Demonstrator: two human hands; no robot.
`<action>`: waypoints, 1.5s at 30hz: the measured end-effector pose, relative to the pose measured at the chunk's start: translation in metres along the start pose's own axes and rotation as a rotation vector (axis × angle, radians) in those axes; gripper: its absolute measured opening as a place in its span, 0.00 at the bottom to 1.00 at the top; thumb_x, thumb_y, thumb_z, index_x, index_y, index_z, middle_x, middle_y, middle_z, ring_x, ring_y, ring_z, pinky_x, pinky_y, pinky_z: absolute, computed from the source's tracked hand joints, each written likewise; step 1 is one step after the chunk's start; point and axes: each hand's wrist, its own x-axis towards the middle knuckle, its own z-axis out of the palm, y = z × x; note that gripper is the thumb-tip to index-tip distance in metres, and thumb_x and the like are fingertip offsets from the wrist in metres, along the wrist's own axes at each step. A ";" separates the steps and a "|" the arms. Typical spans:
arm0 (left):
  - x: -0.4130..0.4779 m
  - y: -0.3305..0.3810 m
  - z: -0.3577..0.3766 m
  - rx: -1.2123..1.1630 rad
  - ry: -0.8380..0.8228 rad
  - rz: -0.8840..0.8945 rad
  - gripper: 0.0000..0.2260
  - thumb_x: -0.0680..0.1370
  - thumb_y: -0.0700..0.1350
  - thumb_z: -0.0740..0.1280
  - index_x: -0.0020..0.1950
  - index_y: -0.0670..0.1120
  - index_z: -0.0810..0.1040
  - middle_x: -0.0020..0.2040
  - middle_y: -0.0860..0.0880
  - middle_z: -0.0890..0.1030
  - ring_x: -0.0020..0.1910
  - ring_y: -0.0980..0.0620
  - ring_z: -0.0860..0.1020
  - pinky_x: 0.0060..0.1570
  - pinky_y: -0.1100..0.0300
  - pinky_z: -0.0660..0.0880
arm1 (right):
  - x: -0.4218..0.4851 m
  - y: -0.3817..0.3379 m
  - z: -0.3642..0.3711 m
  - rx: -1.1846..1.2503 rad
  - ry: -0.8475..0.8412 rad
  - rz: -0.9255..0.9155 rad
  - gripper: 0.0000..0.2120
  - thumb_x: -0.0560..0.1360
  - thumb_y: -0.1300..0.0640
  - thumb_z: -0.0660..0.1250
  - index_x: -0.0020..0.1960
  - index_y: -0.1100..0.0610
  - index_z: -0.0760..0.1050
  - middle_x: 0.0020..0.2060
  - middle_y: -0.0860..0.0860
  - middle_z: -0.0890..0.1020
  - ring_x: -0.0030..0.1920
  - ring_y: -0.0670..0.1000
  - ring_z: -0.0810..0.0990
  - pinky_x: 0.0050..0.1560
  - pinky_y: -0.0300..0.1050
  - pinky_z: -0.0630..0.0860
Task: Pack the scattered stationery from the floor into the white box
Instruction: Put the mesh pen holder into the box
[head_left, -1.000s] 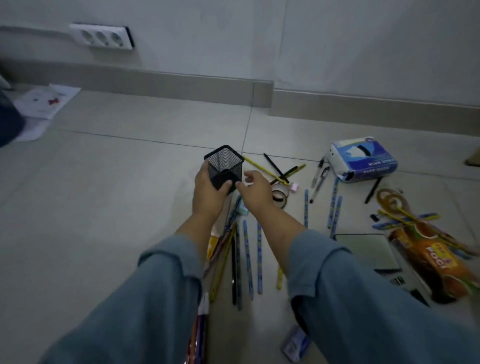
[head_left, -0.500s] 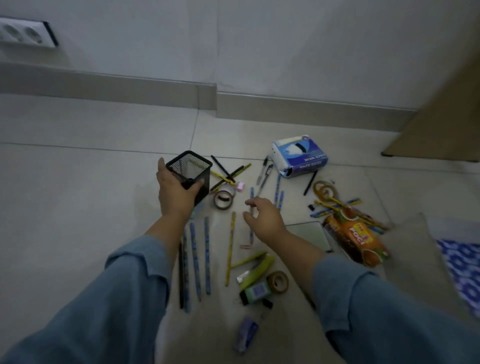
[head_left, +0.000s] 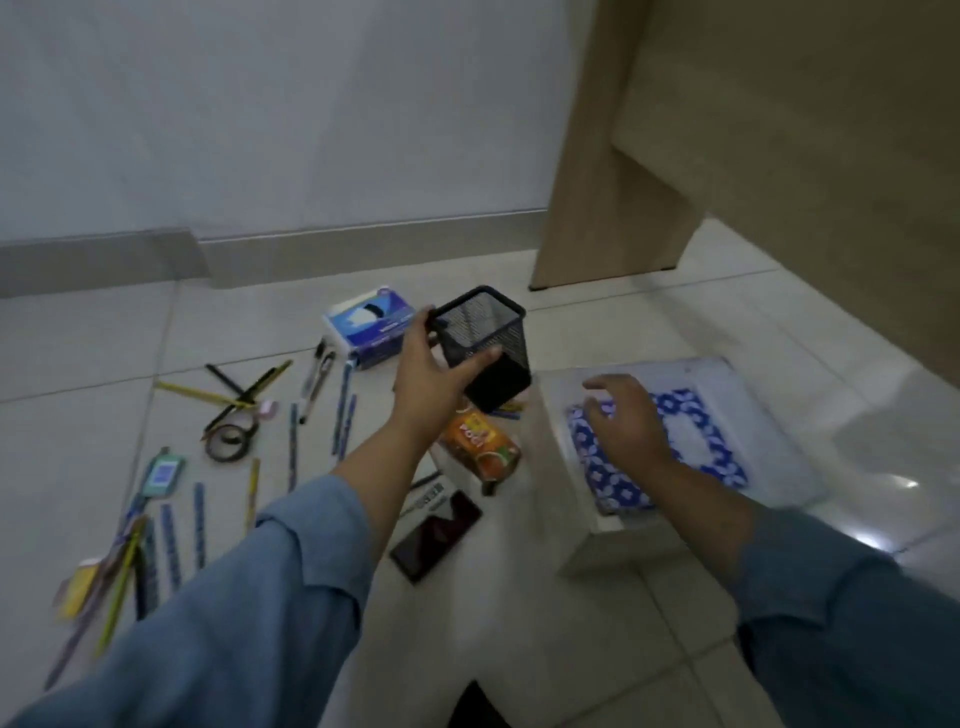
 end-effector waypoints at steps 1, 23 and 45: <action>-0.002 0.003 0.018 0.035 -0.032 0.022 0.36 0.68 0.47 0.76 0.71 0.46 0.62 0.62 0.52 0.71 0.60 0.55 0.72 0.55 0.65 0.73 | 0.000 0.018 -0.015 -0.005 0.034 0.038 0.12 0.77 0.64 0.62 0.60 0.65 0.75 0.59 0.61 0.76 0.62 0.58 0.73 0.63 0.45 0.66; -0.003 -0.043 0.125 1.268 -0.442 0.151 0.38 0.70 0.58 0.68 0.75 0.47 0.55 0.75 0.47 0.57 0.76 0.45 0.51 0.73 0.41 0.45 | 0.025 0.159 -0.055 -0.475 -0.004 0.540 0.37 0.78 0.51 0.59 0.76 0.55 0.37 0.77 0.56 0.43 0.77 0.60 0.44 0.74 0.62 0.44; 0.003 -0.053 0.131 1.330 -0.700 0.178 0.25 0.80 0.60 0.44 0.75 0.59 0.40 0.78 0.51 0.39 0.77 0.49 0.40 0.71 0.39 0.36 | 0.023 0.163 -0.045 -0.661 -0.117 0.333 0.34 0.79 0.39 0.44 0.76 0.55 0.36 0.77 0.52 0.38 0.76 0.58 0.35 0.73 0.63 0.37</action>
